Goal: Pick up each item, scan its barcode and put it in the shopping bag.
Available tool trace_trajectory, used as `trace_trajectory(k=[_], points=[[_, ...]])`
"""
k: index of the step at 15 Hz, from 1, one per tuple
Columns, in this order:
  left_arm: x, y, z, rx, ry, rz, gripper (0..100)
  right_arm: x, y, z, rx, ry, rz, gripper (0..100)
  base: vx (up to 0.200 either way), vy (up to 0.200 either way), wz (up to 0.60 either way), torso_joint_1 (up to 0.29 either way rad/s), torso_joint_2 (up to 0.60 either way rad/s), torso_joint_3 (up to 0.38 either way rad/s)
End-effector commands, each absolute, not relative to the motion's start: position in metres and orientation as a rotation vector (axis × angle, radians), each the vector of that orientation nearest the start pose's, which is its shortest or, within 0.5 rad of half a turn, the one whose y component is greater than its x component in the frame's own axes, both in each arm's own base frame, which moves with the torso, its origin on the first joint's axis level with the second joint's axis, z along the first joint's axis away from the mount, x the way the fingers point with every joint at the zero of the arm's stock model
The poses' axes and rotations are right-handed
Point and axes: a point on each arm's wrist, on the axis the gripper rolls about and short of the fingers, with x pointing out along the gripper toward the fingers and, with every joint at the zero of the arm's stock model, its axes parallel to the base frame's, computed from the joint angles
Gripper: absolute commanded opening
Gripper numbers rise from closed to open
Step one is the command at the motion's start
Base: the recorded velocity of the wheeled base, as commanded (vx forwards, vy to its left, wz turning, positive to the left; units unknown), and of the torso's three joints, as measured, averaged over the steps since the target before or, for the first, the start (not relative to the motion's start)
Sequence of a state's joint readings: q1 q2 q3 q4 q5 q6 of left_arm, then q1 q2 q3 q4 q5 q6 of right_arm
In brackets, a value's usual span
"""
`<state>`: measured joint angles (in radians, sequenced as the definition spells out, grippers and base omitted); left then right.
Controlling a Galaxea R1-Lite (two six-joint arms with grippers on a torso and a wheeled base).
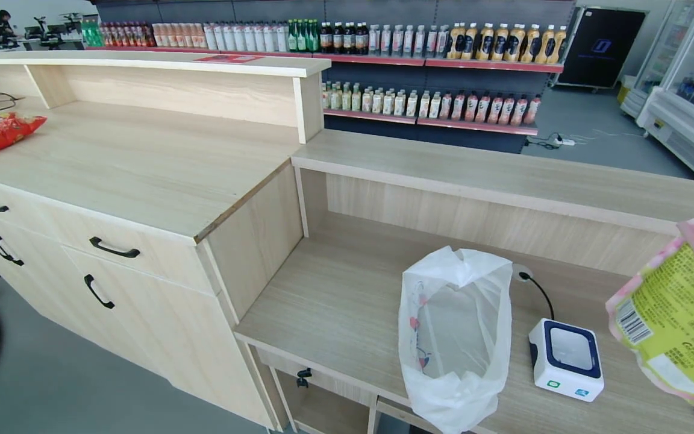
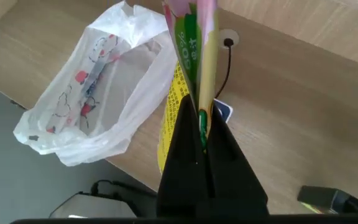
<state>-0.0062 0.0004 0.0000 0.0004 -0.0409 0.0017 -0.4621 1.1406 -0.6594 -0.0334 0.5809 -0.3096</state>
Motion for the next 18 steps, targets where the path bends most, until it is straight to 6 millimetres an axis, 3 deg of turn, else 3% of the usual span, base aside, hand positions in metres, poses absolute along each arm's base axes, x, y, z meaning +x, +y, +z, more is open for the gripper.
trace_trajectory(k=[1,3,8,11,18], points=[[-0.023,-0.001,0.076,0.002,0.001,-0.048,100,0.147,-0.050,0.217,-0.078,0.361,0.204,0,0.000,0.000,0.60,-0.002,0.01,0.007],[-0.023,-0.001,0.076,0.002,0.001,-0.048,100,0.157,-0.047,0.214,-0.081,0.375,0.224,0,0.000,0.000,0.60,-0.005,0.00,0.002],[-0.023,-0.001,0.076,0.002,0.001,-0.046,100,0.203,-0.024,0.200,-0.047,0.368,0.308,0,0.000,0.000,0.60,0.003,0.00,0.000],[-0.023,-0.001,0.076,0.002,0.001,-0.048,100,0.223,-0.026,0.174,-0.065,0.448,0.324,0,0.000,0.000,0.00,0.000,0.00,0.000],[-0.023,-0.001,0.076,0.002,0.001,-0.048,100,0.249,-0.041,0.143,-0.037,0.532,0.289,0,0.000,0.000,0.00,0.000,0.00,0.000]])
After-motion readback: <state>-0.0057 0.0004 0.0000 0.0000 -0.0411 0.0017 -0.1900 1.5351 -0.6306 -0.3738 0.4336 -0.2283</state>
